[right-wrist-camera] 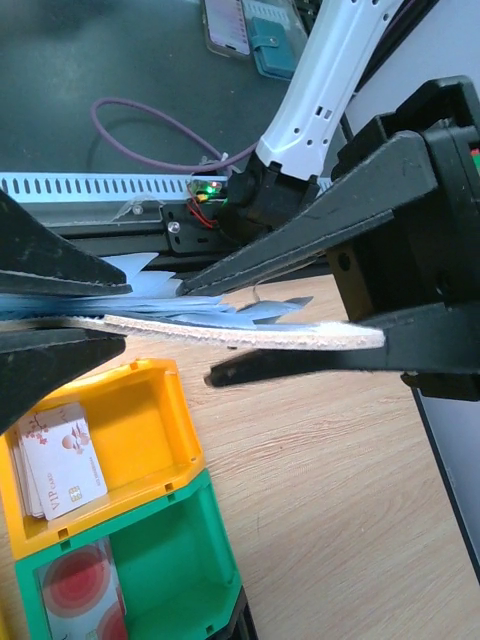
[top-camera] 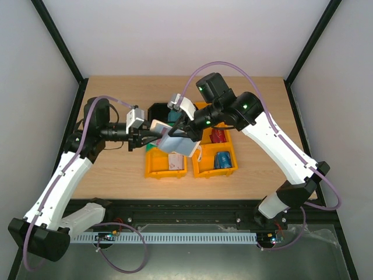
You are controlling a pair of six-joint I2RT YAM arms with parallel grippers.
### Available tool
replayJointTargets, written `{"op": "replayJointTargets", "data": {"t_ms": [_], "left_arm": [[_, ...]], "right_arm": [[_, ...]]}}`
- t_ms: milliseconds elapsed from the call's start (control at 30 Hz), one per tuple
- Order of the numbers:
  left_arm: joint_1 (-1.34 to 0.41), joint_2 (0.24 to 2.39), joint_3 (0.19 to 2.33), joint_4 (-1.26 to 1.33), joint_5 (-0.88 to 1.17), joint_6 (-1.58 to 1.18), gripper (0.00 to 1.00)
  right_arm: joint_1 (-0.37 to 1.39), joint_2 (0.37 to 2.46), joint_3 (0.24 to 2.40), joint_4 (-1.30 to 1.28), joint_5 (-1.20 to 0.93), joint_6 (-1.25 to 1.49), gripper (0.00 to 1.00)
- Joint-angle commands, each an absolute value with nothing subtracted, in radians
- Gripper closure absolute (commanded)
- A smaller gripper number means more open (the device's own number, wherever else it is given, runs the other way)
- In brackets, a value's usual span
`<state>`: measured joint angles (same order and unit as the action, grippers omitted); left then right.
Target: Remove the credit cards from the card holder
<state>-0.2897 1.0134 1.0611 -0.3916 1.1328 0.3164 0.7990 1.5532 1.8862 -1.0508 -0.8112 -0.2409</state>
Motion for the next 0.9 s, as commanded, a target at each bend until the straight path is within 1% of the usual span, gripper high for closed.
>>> {"op": "replayJointTargets", "data": {"t_ms": [0,100,133,200,233,300,367,400,533,567,633,700,767,800,867], "left_arm": [[-0.291,1.006,1.066,-0.364,1.186,0.324,0.78],[-0.309,1.0,1.058,-0.354,1.157,0.329,0.83],[-0.323,0.997,1.054,-0.354,1.137,0.336,0.83],[-0.353,0.993,1.044,-0.355,1.098,0.339,0.77],[-0.366,0.994,1.04,-0.355,1.093,0.337,0.77],[-0.375,0.994,1.036,-0.347,1.093,0.318,0.83],[-0.376,0.993,1.033,-0.339,1.092,0.31,0.96],[-0.376,0.991,1.033,-0.335,1.092,0.311,0.97],[-0.376,0.985,1.035,-0.331,1.098,0.301,0.98],[-0.376,0.984,1.034,-0.325,1.096,0.293,0.98],[-0.376,0.976,1.024,-0.288,1.063,0.25,0.98],[-0.376,0.953,0.989,-0.193,0.959,0.15,0.98],[-0.376,0.918,0.934,-0.069,0.758,-0.005,0.98],[-0.377,0.9,0.909,-0.02,0.639,-0.058,0.98],[-0.386,0.882,0.889,0.016,0.437,-0.106,0.98]], "right_arm": [[0.806,1.557,1.916,-1.065,-0.821,-0.252,0.98],[0.806,1.559,1.921,-1.055,-0.825,-0.251,0.98],[0.806,1.56,1.921,-1.05,-0.828,-0.25,0.98],[0.806,1.564,1.923,-1.044,-0.832,-0.251,0.98],[0.806,1.565,1.924,-1.044,-0.835,-0.252,0.98],[0.806,1.569,1.926,-1.045,-0.838,-0.253,0.98],[0.806,1.565,1.929,-1.043,-0.839,-0.253,0.98],[0.806,1.563,1.93,-1.042,-0.841,-0.253,0.98],[0.806,1.556,1.923,-1.039,-0.83,-0.258,0.98],[0.805,1.555,1.923,-1.036,-0.811,-0.258,0.92],[0.805,1.539,1.915,-0.998,-0.735,-0.231,0.65],[0.804,1.495,1.873,-0.907,-0.56,-0.163,0.43],[0.791,1.422,1.778,-0.761,-0.348,-0.065,0.28],[0.776,1.385,1.732,-0.694,-0.276,-0.012,0.23],[0.748,1.339,1.664,-0.553,-0.177,0.112,0.18]]}}
